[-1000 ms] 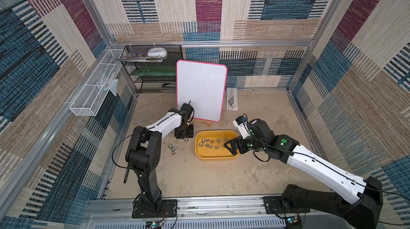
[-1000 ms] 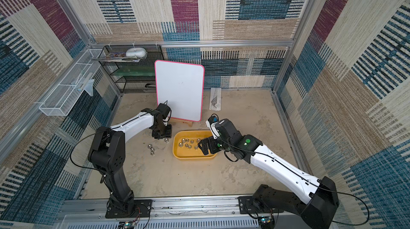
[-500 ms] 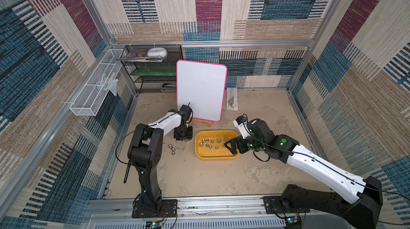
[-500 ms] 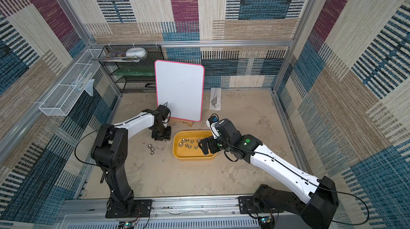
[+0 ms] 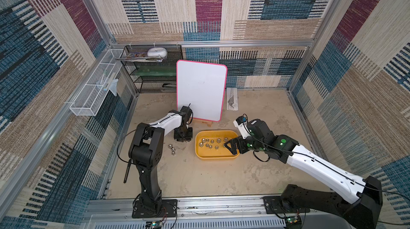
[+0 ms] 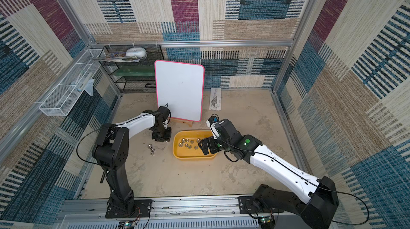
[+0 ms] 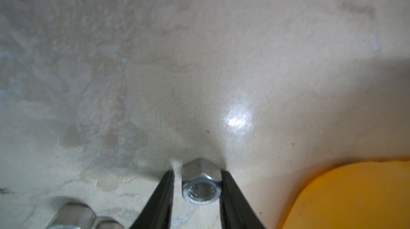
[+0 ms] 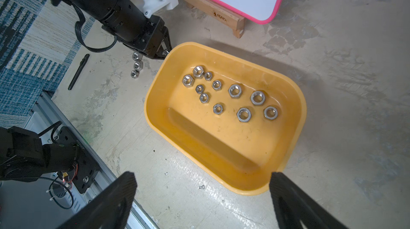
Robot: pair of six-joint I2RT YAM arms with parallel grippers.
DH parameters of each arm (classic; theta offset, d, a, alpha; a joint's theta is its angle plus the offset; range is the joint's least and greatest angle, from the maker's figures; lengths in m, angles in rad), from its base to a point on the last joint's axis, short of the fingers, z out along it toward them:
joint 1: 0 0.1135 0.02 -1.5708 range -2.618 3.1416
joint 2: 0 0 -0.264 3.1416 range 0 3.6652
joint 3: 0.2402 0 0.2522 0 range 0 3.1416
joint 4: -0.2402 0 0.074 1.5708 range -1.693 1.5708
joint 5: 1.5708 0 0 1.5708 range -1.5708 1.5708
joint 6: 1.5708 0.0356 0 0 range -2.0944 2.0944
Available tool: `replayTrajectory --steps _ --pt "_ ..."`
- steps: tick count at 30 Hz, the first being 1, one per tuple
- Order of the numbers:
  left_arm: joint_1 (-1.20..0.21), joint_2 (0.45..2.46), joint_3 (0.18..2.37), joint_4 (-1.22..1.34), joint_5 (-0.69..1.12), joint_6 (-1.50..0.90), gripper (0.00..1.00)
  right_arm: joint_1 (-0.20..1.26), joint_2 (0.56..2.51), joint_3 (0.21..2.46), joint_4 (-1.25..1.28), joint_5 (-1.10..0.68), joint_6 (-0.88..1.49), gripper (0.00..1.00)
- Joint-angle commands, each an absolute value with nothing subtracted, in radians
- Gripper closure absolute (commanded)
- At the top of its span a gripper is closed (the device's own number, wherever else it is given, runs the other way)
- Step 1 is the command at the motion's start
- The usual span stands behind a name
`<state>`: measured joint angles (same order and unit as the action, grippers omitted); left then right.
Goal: Put the nuts on the desktop into the storage box
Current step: Pick up the nut from the center of the board.
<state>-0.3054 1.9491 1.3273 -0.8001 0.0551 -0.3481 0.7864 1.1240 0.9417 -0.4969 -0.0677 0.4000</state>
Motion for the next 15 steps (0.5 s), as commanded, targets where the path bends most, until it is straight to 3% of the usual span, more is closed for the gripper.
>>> replayTrajectory --steps 1,7,15 --pt "-0.307 1.962 1.33 -0.801 0.061 -0.345 0.67 0.787 1.117 0.938 -0.482 -0.067 0.409 0.01" --pt "-0.307 1.927 1.321 -0.801 0.06 -0.359 0.81 0.787 1.115 0.938 -0.48 -0.067 0.41 0.01" --pt "-0.308 1.795 1.318 -0.837 0.091 -0.399 0.77 0.787 1.126 0.941 -0.47 -0.077 0.399 0.01"
